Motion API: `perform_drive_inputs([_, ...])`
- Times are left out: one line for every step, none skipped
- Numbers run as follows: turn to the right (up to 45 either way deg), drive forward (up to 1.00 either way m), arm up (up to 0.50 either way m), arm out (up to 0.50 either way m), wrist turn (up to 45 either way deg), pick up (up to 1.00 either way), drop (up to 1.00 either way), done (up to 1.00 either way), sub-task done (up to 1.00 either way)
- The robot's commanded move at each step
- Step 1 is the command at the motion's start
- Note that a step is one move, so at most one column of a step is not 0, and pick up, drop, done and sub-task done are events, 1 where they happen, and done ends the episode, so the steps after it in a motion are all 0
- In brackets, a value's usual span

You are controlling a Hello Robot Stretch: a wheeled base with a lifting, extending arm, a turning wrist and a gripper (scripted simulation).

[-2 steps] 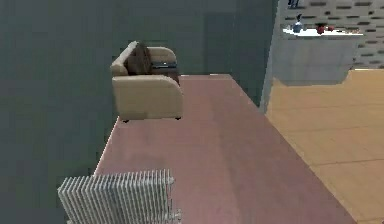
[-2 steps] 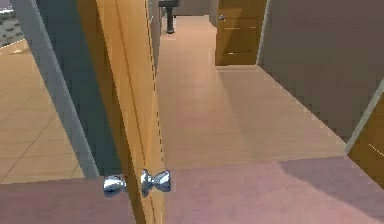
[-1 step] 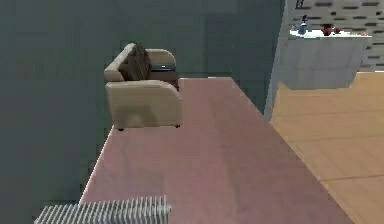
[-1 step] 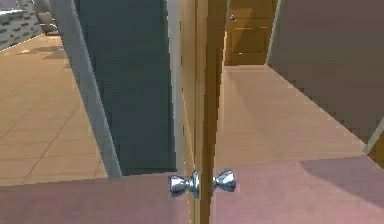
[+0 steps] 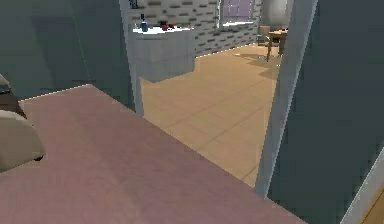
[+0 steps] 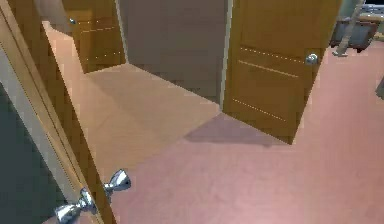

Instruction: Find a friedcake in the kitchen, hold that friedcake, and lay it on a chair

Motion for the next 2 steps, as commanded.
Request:
perform_drive_inputs([0.0, 1.0, 0.0, 0.0, 0.0, 0.0, 0.0, 0.0, 0.0])
perform_drive_inputs([0.0, 1.0, 0.0, 0.0, 0.0, 0.0, 0.0, 0.0, 0.0])
